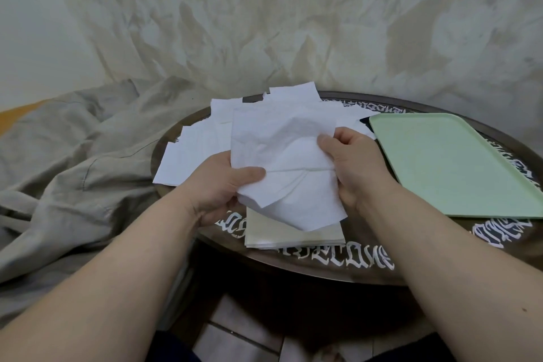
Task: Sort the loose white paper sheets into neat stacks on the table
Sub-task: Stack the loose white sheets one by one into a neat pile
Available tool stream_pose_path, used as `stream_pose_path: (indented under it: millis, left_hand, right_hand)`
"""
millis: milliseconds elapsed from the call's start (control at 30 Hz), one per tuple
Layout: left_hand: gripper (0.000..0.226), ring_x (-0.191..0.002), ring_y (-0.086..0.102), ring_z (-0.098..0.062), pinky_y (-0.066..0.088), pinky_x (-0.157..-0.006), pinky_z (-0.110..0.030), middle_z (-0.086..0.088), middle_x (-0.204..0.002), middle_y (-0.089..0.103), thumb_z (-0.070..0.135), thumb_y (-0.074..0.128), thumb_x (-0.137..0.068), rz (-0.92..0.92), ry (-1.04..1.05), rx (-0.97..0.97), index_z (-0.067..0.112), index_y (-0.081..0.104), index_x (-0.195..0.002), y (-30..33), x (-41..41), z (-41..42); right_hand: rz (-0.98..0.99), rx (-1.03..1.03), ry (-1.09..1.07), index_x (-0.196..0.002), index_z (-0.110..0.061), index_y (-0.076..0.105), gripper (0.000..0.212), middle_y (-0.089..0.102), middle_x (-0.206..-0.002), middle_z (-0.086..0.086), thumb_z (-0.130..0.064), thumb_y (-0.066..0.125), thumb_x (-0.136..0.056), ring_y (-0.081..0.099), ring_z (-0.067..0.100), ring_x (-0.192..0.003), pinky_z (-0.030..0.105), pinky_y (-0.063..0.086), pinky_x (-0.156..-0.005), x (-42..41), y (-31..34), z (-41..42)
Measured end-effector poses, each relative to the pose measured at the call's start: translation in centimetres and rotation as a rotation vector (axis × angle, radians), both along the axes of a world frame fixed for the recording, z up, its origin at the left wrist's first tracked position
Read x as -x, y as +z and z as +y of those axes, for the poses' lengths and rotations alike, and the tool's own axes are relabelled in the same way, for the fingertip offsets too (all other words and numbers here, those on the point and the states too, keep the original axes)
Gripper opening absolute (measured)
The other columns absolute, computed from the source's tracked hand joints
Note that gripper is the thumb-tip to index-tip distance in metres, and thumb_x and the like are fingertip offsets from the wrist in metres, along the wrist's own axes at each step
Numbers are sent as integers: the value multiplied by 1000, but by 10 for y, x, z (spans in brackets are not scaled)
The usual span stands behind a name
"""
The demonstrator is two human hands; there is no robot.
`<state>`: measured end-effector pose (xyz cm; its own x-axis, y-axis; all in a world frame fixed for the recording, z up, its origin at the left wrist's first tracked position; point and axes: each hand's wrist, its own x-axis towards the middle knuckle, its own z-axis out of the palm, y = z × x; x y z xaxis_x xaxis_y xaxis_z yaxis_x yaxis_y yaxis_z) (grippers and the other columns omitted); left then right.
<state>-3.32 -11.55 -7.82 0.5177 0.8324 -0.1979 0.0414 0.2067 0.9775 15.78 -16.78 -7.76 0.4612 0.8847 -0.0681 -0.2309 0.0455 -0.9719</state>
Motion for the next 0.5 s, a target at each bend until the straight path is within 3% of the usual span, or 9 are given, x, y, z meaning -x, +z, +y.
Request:
stream_pose_path:
  millis: [133, 267, 367, 500]
  left_hand:
    - [17, -67, 68, -16, 47, -45, -22, -8, -98, 73, 5, 62, -88, 68, 123, -74, 9, 67, -103, -5, 1, 7]
    - [15, -83, 71, -22, 55, -59, -28, -7, -99, 74, 5, 63, -87, 75, 141, -93, 8, 68, -101, -6, 2, 8]
    - [16, -85, 70, -24, 57, -71, -32, -10, -99, 74, 4, 61, -88, 62, 106, -82, 3, 67, -103, -6, 4, 8]
    - [13, -78, 65, -23, 50, -60, -28, -13, -94, 73, 7, 63, -88, 120, 164, -143, 4, 70, -99, -11, 10, 14]
  right_hand:
    - [-89, 14, 23, -79, -3, 62, 12, 55, -82, 15, 3, 55, -86, 49, 23, -70, 30, 37, -57, -3, -2, 0]
    - [-158, 30, 5, -90, 10, 60, 9, 60, -85, 16, 3, 56, -85, 54, 24, -76, 38, 44, -65, -7, -3, -4]
    - [-150, 23, -8, -85, -4, 68, 14, 70, -86, 7, 4, 57, -85, 63, 19, -78, 42, 54, -81, -11, -1, -8]
    - [-211, 14, -55, -74, -14, 70, 23, 71, -81, 2, 5, 60, -81, 62, 15, -74, 35, 54, -78, -17, 0, -10]
